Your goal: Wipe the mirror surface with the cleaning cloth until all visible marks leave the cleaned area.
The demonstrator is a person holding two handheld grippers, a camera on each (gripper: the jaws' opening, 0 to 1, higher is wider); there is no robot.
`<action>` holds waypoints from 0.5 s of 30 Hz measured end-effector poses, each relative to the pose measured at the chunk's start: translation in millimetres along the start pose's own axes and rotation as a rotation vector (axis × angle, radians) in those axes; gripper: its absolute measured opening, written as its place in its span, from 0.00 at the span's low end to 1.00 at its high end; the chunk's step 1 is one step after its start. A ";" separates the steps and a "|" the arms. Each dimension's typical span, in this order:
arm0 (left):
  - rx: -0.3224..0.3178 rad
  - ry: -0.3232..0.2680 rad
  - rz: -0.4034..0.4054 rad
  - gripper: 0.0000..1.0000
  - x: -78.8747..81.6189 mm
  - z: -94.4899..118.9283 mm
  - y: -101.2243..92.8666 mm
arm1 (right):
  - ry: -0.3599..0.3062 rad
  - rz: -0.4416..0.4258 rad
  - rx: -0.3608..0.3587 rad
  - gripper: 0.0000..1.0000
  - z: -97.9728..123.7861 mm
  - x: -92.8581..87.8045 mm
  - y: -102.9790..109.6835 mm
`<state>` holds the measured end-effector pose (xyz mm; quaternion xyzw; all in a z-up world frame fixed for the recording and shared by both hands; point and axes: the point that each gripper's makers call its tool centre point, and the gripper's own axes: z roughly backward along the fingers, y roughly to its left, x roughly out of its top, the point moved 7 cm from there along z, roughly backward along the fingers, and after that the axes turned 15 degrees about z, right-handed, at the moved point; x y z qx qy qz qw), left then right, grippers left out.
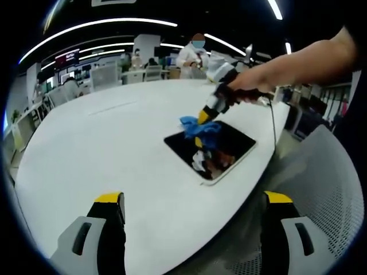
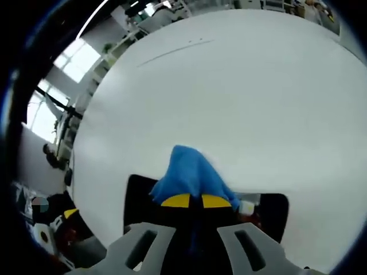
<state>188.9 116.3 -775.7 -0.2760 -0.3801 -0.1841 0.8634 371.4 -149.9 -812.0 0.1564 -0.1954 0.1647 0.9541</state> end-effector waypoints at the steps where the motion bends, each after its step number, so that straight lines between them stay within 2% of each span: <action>1: 0.000 0.000 0.000 0.99 -0.1 0.0 -0.1 | 0.002 0.010 -0.007 0.00 0.9 -0.6 -0.5; 5: -0.003 -0.001 -0.001 0.99 0.4 0.6 -1.0 | 0.011 0.045 -0.030 0.00 3.2 -2.1 -3.8; 15: -0.004 -0.015 0.000 0.99 2.3 1.2 -1.6 | 0.021 0.008 -0.069 0.00 11.9 -7.5 -13.3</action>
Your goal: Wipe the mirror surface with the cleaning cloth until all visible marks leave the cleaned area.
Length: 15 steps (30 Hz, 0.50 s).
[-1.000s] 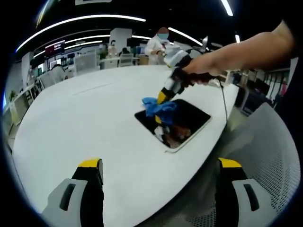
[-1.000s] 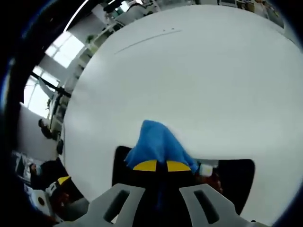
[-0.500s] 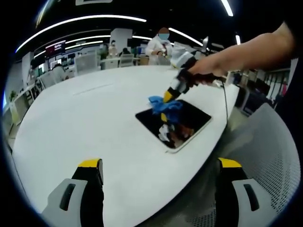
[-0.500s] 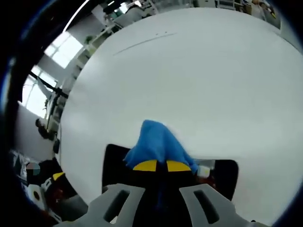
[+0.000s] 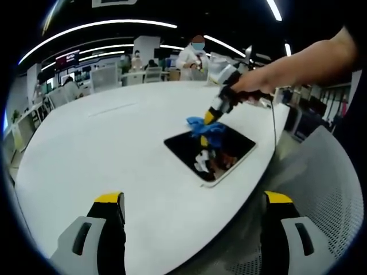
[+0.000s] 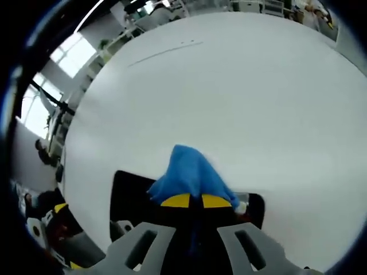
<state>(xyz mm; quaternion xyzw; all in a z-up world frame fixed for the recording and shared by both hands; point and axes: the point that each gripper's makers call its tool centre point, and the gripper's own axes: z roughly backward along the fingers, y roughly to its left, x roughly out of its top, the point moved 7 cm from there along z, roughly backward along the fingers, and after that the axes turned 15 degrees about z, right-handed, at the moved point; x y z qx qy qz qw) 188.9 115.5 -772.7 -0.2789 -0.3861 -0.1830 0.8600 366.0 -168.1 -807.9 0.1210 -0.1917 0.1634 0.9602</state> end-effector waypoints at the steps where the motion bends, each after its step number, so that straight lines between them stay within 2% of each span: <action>1: 0.001 -0.001 0.001 0.99 0.1 0.1 0.1 | 0.001 -0.003 -0.003 0.00 0.4 -0.2 0.6; 7: 0.008 -0.003 0.003 0.99 0.4 0.5 0.6 | 0.011 0.000 -0.044 0.00 0.5 0.2 5.0; 10: 0.005 -0.011 0.009 0.99 1.1 1.0 0.7 | -0.004 -0.038 -0.044 0.00 -0.4 -0.7 2.3; 15: 0.004 -0.012 0.006 0.99 0.8 1.1 0.3 | -0.028 -0.032 -0.053 0.00 2.5 -7.2 6.6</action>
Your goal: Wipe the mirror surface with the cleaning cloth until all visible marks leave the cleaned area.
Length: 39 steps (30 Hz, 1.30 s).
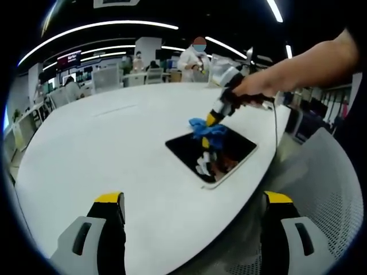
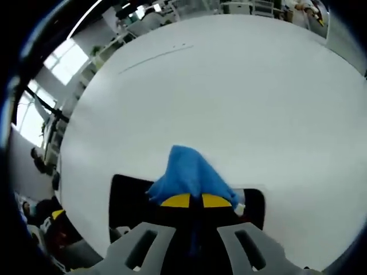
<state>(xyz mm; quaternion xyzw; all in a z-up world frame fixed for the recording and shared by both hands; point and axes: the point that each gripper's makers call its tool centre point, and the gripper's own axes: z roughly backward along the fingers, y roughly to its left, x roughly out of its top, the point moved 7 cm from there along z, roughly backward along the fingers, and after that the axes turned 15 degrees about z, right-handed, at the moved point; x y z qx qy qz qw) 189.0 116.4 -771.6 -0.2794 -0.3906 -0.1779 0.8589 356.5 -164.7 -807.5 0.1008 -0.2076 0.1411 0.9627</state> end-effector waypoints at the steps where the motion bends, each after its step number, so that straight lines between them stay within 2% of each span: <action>1: -0.001 -0.001 -0.001 0.99 0.0 0.0 0.1 | -0.001 0.000 -0.001 0.00 2.1 -2.1 1.7; 3: -0.003 0.000 -0.002 0.99 -0.1 0.1 -0.3 | -0.007 0.027 -0.007 0.00 4.4 -6.2 3.9; 11: -0.007 0.012 -0.005 0.99 -1.2 -0.3 -0.8 | -0.032 0.006 -0.023 0.00 9.1 -22.0 7.2; 15: 0.000 0.013 -0.002 0.99 -1.3 -0.2 0.2 | -0.027 -0.039 0.013 0.00 11.3 -29.6 6.3; 35: 0.006 -0.009 -0.004 0.99 0.5 0.5 1.3 | -0.011 -0.044 0.056 0.00 24.1 -59.0 19.1; 39: 0.010 -0.008 -0.001 0.99 0.4 0.5 1.5 | -0.011 -0.071 0.069 0.00 27.1 -64.4 19.2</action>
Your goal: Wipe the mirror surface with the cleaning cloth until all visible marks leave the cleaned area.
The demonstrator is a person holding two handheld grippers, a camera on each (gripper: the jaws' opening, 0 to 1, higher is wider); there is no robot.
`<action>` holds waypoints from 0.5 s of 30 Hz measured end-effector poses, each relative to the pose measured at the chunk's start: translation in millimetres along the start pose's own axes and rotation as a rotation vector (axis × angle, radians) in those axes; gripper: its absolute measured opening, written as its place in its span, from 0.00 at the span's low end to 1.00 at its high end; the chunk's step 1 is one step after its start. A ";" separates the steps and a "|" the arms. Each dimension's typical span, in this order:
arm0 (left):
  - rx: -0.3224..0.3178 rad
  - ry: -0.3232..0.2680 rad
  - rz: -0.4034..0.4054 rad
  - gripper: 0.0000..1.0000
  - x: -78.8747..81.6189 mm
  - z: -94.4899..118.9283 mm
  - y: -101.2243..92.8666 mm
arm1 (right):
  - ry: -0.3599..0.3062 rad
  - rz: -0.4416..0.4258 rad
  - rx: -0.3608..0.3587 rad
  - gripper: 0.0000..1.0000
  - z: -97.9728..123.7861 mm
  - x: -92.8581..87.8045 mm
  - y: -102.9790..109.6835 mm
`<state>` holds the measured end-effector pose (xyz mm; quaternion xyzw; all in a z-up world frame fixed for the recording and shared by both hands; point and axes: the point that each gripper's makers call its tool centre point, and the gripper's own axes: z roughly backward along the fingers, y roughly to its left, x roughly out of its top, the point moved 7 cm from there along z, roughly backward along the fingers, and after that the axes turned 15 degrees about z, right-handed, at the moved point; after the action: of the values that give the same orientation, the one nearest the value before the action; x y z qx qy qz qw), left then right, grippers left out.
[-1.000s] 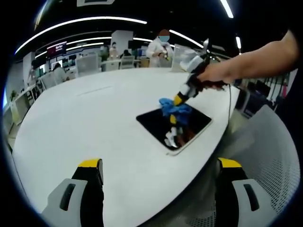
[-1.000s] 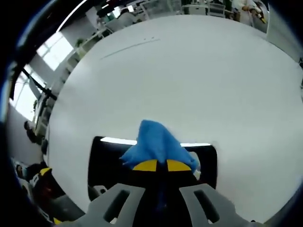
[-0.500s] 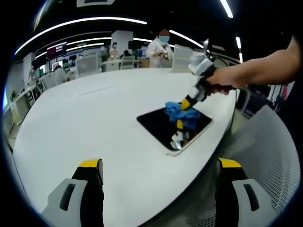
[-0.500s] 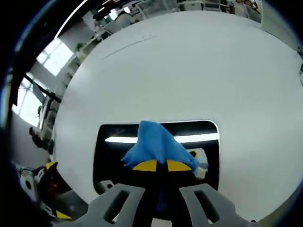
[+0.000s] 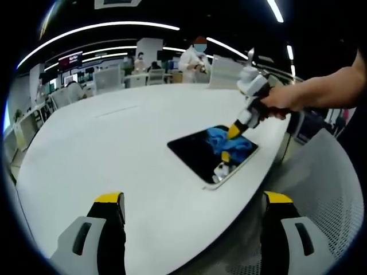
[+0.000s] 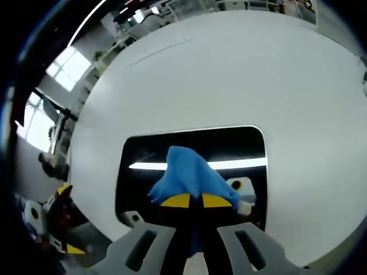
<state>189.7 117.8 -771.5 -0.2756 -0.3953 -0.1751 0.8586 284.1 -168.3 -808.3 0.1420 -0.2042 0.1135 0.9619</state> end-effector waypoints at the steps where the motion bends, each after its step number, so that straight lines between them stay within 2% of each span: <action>1: -0.001 0.003 -0.001 0.99 -0.3 -0.2 -0.3 | -0.002 -0.003 0.002 0.00 0.4 -1.0 0.0; 15: 0.000 0.007 0.002 0.99 -0.8 -0.1 0.0 | -0.005 0.004 0.026 0.00 9.5 -19.3 5.5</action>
<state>189.2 117.8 -772.1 -0.2753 -0.3919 -0.1753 0.8601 261.9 -169.2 -806.9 0.1545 -0.2053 0.1178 0.9592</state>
